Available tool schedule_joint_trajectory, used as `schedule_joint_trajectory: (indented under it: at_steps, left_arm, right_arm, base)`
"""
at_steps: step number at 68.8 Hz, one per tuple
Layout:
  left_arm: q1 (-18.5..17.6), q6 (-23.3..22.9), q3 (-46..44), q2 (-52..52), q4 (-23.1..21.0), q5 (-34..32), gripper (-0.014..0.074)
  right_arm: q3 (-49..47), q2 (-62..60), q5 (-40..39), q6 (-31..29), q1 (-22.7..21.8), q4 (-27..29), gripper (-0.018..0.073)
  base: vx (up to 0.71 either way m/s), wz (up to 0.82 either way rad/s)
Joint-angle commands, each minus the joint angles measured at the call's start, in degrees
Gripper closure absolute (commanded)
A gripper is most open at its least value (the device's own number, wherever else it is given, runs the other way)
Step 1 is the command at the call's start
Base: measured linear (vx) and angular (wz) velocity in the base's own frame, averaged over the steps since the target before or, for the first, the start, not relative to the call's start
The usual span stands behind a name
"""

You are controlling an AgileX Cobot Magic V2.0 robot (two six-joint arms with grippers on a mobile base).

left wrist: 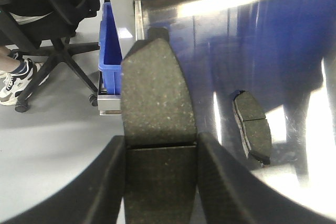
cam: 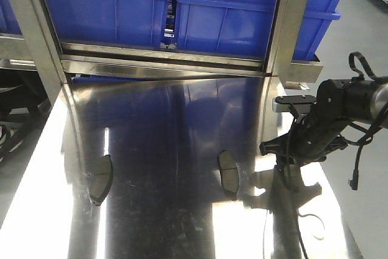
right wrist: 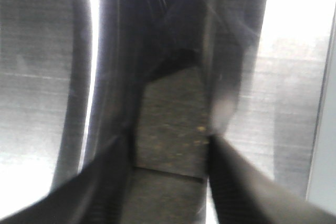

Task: Move and align brake pads A on conveyor
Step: 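Close the right gripper on a brake pad on the steel table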

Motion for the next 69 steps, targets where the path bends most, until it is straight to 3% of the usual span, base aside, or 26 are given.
schedule_joint_trajectory:
  at_steps: [1, 12, 33, 69]
  left_arm:
    - [-0.2, -0.1, -1.7, 0.0, 0.0, -4.7, 0.0519]
    - [-0.2, -0.1, -1.7, 0.0, 0.0, -4.7, 0.0519]
    - [-0.2, -0.1, -1.7, 0.0, 0.0, -4.7, 0.0519]
    - [-0.2, -0.1, -1.7, 0.0, 0.0, -4.6, 0.0519]
  right_arm:
    - [-1.4, -2.1, 0.5, 0.0, 0.0, 0.1, 0.0406]
    - [-1.4, -2.4, 0.5, -0.7, 0.0, 0.0, 0.0576]
    - [-0.7, -5.4, -0.6, -3.0, 0.0, -0.3, 0.0569]
    - [9.3, -19.9, -7.5, -3.0, 0.0, -0.2, 0.0569]
  base:
    - [0.00, 0.00]
    - [0.00, 0.00]
    - [0.00, 0.00]
    - [0.00, 0.00]
